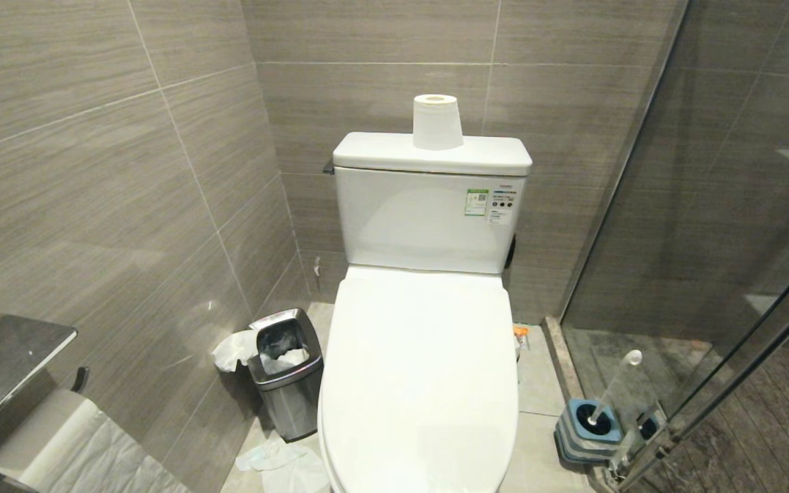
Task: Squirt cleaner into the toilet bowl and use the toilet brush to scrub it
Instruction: Use the left hand to lift the toilet lid slightly
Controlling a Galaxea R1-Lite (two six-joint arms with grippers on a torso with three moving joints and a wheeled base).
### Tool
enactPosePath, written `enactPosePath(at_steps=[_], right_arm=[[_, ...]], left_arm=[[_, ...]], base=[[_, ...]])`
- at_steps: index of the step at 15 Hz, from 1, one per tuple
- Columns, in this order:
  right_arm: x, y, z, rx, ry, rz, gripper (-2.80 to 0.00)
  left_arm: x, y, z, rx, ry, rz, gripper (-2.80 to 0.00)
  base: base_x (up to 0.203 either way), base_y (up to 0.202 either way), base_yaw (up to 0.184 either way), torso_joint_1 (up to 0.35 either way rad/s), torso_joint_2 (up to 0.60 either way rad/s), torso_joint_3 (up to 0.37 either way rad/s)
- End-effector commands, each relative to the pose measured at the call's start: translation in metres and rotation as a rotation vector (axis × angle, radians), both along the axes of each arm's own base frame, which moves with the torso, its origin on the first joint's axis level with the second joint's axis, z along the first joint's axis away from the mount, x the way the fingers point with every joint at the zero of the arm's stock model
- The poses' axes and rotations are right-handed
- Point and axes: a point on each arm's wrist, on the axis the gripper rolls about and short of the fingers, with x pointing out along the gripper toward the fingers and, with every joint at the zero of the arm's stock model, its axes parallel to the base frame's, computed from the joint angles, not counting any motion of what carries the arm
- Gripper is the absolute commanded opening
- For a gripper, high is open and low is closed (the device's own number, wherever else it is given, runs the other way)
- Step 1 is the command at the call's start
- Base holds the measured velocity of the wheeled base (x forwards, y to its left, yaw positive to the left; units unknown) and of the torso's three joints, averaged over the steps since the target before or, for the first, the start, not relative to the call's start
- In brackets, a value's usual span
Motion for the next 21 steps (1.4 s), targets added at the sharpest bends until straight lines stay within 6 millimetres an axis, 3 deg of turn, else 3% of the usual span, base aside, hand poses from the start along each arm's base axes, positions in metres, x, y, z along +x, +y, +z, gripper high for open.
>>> enactPosePath(at_steps=[1,21], right_arm=[[0.0001,0.0000,0.0000,0.000,0.001,0.000,-2.80],[0.0000,0.0000,-0.0001,0.000,-0.001,0.000,-2.80]], left_arm=[[0.0001,0.0000,-0.0004,-0.001,0.002,0.001,-2.80],[0.0000,0.0000,-0.0002,0.001,0.002,0.001,-2.80]], base=[[0.000,0.000,0.000,0.000,0.00,0.000],[0.000,0.000,0.000,0.000,0.00,0.000]])
